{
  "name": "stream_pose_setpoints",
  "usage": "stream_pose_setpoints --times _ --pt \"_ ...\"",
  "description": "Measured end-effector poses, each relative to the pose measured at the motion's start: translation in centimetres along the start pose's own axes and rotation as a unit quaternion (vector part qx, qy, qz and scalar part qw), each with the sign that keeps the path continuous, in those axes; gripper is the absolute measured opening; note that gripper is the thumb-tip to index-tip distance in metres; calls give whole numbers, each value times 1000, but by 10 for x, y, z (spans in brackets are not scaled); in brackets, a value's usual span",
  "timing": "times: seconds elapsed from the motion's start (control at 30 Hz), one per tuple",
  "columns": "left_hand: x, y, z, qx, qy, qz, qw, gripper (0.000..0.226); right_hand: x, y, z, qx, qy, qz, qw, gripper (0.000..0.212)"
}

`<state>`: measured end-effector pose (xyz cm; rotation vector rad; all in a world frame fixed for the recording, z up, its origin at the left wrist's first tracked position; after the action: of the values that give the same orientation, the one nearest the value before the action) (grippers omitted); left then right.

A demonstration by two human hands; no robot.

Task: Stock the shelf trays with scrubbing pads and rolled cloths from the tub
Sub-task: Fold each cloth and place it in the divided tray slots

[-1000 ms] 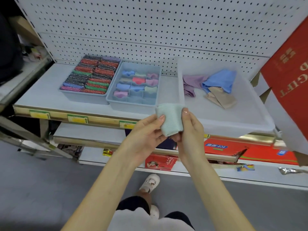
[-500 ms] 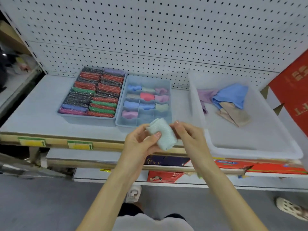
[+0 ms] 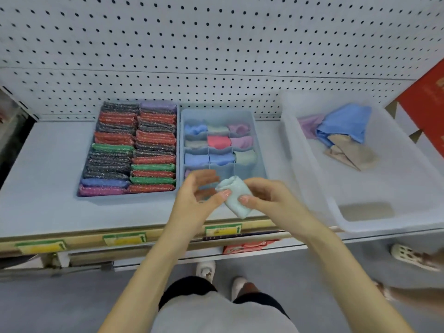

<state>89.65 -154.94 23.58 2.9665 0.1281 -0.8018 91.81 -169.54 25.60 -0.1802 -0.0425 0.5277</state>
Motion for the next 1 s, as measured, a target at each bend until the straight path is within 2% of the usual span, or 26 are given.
stream_pose_setpoints --times 0.1,0.17,0.23,0.33,0.47,0.53,0.57,0.6,0.67,0.77,0.83,1.0 --pt "8 9 -3 33 -14 86 996 32 7 0 -6 -15 5 28 999 21" --pt "14 11 -6 82 -1 98 992 21 11 -2 -9 -33 9 32 999 23" --pt "24 9 -7 89 -1 84 993 13 16 -6 -13 -28 13 17 999 24" --pt "37 3 -3 38 -22 52 998 10 21 -11 -21 3 36 -10 999 23" --pt "47 2 8 17 -52 33 998 11 38 -8 -34 -35 47 25 998 15" --pt "53 -10 8 44 -28 -13 999 11 52 -16 -45 -60 56 16 997 12" --pt "55 -21 5 87 6 -59 994 12 60 -26 -51 -110 53 1 992 11" --pt "55 -33 0 145 45 -109 982 12 69 -36 -54 -190 42 -11 981 10" --pt "52 -47 -6 243 96 -174 949 16 84 -44 -54 -353 -11 -3 935 13" --pt "58 -48 3 293 90 -164 938 29 99 -25 -60 -506 -79 59 857 19" --pt "61 -46 12 285 80 -153 943 35 107 -11 -67 -561 -105 83 817 20" --pt "60 -41 19 273 93 -141 947 59 117 6 -82 -598 -122 130 781 22"
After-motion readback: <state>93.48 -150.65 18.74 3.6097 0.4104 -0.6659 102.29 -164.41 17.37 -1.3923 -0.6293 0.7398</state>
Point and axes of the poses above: each hand's wrist, its own x-axis towards the middle knuckle, its own y-axis out of the palm, z = x × y, the point moved 8 cm from there along x, towards the middle knuckle, and after that the axes turned 14 degrees about -y, right-handed, at the moved point
